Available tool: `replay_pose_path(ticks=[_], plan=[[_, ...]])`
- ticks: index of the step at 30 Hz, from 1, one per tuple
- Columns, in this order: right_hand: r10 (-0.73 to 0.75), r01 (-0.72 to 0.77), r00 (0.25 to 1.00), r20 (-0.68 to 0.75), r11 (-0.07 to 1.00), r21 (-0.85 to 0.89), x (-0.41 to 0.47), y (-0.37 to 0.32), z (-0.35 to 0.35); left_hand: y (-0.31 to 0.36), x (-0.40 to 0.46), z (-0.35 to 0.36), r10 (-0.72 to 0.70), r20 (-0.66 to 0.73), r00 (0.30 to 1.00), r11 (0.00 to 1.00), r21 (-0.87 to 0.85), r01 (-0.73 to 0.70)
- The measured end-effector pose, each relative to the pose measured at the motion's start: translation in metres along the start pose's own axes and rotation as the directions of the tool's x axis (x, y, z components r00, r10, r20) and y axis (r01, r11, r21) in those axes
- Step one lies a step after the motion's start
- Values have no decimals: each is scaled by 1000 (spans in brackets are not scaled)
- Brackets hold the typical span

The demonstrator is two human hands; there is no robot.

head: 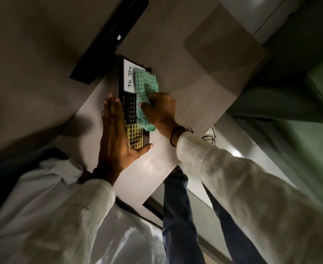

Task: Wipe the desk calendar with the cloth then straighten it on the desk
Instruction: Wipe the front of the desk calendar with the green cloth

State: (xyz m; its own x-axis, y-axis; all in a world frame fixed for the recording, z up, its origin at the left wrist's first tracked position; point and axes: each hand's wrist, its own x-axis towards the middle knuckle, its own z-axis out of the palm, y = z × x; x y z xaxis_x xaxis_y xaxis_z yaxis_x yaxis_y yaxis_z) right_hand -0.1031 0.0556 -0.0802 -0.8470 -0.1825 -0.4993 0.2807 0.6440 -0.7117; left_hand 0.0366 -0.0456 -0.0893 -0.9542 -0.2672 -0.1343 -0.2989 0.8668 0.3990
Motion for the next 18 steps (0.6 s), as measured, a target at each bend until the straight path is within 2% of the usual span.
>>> replay_pose_path(ticks=[5,7,9,12,14,18], plan=[[-137,136,991,5,988,70,-13,-7,8,-5,2,-2,7,-9,1000,999,34,-6],[-75,72,996,52,996,52,-11,6,4,-2,2,-1,5,-8,1000,1000,19,-5],[-26,24,999,34,999,46,-3,7,1,1,1,0,6,-19,1000,1000,1,-6],[-93,96,995,-34,991,92,-6,-7,12,0,2,0,15,-29,999,1000,15,-14],[-134,136,991,-26,983,120,-14,-6,16,-3,1,1,18,-36,999,999,30,-17],[-35,35,999,21,999,10,-6,10,4,-1,1,0,-16,2,1000,1000,-4,16]])
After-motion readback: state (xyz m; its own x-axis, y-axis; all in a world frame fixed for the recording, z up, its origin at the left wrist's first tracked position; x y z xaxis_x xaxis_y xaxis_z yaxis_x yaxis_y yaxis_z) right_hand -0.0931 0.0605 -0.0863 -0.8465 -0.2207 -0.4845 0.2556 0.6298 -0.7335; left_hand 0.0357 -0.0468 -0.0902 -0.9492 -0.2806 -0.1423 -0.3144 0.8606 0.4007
